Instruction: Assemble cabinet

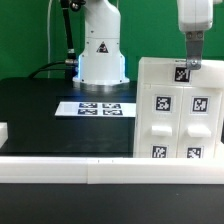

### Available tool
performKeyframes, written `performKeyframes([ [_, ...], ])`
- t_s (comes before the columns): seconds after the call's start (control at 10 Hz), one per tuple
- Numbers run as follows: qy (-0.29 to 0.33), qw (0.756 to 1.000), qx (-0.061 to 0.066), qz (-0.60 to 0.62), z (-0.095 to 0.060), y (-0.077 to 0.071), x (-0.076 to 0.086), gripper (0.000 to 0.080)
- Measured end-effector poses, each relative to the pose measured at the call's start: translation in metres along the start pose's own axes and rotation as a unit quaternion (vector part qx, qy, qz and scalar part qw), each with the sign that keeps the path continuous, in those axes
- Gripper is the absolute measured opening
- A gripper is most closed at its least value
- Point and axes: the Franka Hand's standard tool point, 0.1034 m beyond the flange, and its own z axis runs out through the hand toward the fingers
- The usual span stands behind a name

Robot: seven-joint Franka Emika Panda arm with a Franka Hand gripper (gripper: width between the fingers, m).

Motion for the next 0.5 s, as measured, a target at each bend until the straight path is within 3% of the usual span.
performKeyframes([
  [0.5, 0.000, 1.000, -0.001, -0.011, 0.0012, 0.0013, -0.0017, 0.0797],
])
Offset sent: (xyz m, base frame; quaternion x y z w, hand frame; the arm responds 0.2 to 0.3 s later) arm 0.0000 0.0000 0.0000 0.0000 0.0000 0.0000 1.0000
